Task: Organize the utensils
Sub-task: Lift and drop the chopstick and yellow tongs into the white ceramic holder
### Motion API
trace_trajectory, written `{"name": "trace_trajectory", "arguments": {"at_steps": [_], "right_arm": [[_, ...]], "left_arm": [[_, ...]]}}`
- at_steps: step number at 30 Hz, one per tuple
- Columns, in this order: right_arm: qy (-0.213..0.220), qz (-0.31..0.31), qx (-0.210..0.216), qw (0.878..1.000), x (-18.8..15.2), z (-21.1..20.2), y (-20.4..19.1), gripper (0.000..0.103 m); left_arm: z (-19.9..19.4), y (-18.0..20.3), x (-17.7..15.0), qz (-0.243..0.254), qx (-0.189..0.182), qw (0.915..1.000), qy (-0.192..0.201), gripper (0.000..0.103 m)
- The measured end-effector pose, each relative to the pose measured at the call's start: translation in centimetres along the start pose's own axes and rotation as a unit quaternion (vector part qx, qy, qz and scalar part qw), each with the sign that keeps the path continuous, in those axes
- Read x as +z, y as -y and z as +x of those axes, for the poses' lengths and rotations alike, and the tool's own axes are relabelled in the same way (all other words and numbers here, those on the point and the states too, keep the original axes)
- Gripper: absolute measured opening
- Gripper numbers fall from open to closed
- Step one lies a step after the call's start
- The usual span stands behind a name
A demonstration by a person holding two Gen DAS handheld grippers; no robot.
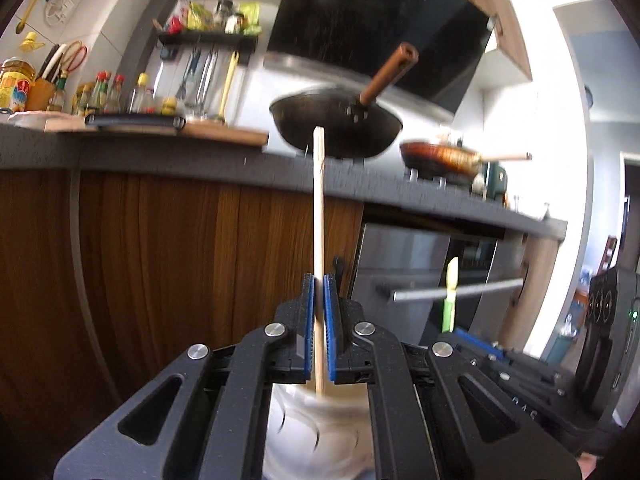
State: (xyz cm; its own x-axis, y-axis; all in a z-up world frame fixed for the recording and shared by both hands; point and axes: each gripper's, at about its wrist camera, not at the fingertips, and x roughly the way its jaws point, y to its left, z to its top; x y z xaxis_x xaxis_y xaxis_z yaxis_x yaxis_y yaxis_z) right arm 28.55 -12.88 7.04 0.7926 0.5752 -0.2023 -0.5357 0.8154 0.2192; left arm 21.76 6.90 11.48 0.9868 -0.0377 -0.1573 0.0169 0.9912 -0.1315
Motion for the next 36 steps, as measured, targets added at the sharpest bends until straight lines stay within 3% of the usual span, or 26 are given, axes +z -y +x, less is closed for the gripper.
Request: {"name": "trace_trajectory", "arguments": {"at_steps": [11, 18, 21, 36], "right_arm": [[-0.045, -0.01, -0.021, 0.999, -1.6, 0.3, -0.5, 0.011], [-0.046, -0.032, -0.025, 0.998, -1.8, 0.5, -1.4, 0.012], [-0.043, -0.037, -0.023, 0.998, -1.8, 0.4, -1.6, 0.022], [-0.005, -0.02, -0.031, 0.999, -1.7, -2.4, -0.9, 0.038]], "left_arm": [[1.3, 0.9, -0.8, 0.029, 0.013, 0.9972, -0.068, 0.005], [1.9, 0.6, -1.2, 0.022, 0.014, 0.9966, -0.078, 0.005], [1.9, 0.5, -1.3, 0.024, 0.015, 0.9967, -0.076, 0.007], [-1.1, -0.7, -1.4, 0.01, 0.022, 0.9989, -0.039, 0.043]]}}
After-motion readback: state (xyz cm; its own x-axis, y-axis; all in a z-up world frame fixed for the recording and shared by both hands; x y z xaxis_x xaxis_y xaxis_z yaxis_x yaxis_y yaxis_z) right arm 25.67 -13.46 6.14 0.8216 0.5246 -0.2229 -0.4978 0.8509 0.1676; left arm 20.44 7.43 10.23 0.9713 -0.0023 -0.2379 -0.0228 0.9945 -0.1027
